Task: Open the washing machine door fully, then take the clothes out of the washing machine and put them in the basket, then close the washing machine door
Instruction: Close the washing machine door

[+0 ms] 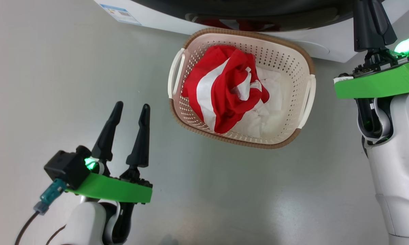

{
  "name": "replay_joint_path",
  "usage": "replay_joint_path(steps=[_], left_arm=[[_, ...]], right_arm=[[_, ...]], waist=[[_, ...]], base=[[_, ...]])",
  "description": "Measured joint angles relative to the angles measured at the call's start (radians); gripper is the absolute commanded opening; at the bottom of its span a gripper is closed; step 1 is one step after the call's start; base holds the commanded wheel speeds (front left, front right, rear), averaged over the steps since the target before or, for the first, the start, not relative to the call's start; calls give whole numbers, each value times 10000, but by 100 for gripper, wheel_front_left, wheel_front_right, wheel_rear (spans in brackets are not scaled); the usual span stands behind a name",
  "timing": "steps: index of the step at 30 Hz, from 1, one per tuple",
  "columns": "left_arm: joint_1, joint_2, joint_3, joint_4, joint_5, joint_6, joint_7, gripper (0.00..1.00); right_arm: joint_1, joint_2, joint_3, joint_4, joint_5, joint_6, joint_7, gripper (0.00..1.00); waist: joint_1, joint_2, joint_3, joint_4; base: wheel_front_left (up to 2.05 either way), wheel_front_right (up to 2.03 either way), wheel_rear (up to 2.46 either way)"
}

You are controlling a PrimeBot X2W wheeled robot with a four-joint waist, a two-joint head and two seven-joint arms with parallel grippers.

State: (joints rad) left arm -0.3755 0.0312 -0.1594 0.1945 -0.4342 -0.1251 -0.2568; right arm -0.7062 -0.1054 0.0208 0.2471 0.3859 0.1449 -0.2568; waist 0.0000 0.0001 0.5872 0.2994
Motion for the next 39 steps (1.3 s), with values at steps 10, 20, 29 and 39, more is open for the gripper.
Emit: replay_joint_path(steps=[10, 20, 29, 39], left_arm=[[12, -4, 115, 88, 36, 0, 0, 100], [632, 12, 625, 194, 556, 0, 0, 100], [1437, 228, 784, 320, 731, 0, 0, 100], [2303, 571, 951, 322, 988, 0, 0, 100]], right_arm=[[84, -96, 272, 136, 0, -96, 2, 0], [1825, -29, 886, 67, 29, -132, 2, 100], [3383, 58, 736, 88, 190, -132, 2, 100], [5210, 88, 399, 58, 190, -132, 4, 100]], waist=[[0, 0, -401, -154], [0, 0, -1360, -518], [0, 0, -2388, -993], [0, 0, -3482, -1465]], base=[[0, 0, 0], [0, 0, 0], [0, 0, 0], [0, 0, 0]])
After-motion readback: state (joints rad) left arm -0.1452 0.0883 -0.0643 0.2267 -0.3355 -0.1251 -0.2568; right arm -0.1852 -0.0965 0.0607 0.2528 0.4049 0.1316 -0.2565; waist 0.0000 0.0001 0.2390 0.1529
